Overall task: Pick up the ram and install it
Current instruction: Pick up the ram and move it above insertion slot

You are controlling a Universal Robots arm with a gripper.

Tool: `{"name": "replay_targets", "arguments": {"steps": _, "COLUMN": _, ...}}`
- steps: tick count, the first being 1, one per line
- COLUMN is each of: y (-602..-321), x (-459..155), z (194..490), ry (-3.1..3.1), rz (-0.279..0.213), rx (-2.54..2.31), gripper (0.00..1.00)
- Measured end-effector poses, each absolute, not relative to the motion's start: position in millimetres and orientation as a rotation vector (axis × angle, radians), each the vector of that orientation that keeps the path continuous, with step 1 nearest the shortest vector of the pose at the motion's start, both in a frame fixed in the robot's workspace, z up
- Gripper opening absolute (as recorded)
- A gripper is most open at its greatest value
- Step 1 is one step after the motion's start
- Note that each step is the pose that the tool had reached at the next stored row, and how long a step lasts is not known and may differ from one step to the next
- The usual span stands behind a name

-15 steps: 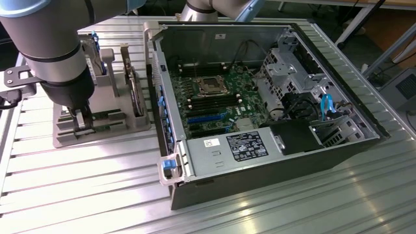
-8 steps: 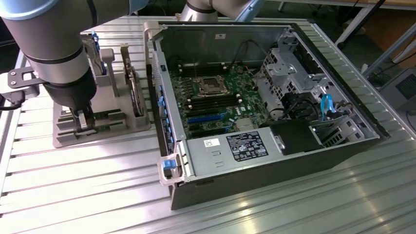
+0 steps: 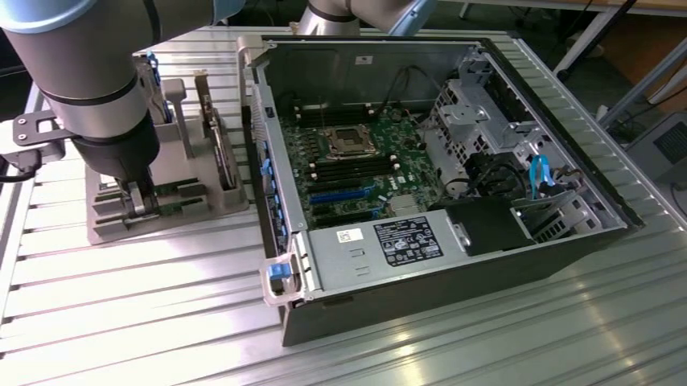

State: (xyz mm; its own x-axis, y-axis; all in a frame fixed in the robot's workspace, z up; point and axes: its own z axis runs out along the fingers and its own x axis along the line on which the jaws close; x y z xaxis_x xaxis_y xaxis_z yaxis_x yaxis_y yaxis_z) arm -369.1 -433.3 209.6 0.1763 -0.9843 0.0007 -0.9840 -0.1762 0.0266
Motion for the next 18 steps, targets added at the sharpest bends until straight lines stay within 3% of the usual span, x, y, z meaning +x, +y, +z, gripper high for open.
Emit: {"name": "replay_targets", "arguments": {"steps": 18, "y": -433.3, "x": -368.7, "z": 306.4, "ry": -2.004, "rz": -0.026, "rx": 2.392, "gripper": 0.13}}
